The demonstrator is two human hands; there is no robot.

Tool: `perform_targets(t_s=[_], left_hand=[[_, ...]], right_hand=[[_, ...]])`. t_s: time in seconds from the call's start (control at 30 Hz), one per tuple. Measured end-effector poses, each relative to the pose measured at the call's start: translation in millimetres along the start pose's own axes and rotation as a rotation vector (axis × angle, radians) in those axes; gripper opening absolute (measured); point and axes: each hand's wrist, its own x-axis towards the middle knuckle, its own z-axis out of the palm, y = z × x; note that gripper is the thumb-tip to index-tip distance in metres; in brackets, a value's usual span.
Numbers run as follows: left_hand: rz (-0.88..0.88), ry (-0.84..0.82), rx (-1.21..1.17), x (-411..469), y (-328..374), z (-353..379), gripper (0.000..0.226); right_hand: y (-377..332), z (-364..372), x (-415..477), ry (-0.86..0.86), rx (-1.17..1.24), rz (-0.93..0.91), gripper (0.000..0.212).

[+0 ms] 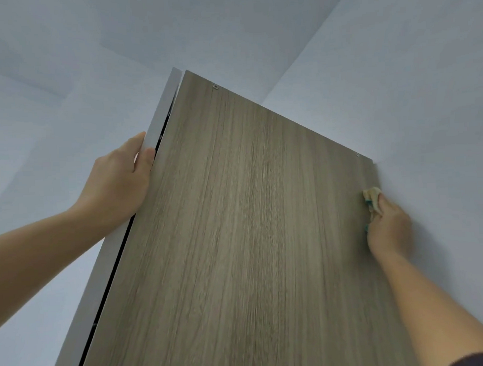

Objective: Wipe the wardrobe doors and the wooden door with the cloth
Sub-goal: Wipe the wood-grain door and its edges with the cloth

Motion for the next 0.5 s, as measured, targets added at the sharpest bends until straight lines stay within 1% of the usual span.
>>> perform_targets(t_s=[0.1, 0.17, 0.27, 0.33, 0.43, 0.5], left_hand=[[-0.008, 0.013, -0.044, 1, -1, 0, 0.027], [-0.013, 0.014, -0.061, 1, -1, 0, 0.027], [-0.006, 0.003, -0.103, 1, -3, 0, 0.026], [-0.005, -0.015, -0.160, 1, -4, 0, 0.026], [-0.015, -0.021, -0.244, 2, -5, -1, 0.031], [-0.016, -0.031, -0.283, 0, -4, -1, 0.032]], right_hand=[[4, -2, -3, 0.013, 0.006, 0.060, 0.052], [6, -3, -5, 0.029, 0.057, 0.112, 0.048], [0, -9, -10, 0.013, 0.139, 0.246, 0.043], [-8, -12, -15, 0.013, 0.179, 0.300, 0.043], [-21, -10, -28, 0.026, 0.242, 0.311, 0.047], [-34, -6, -39, 0.033, 0.259, 0.284, 0.049]])
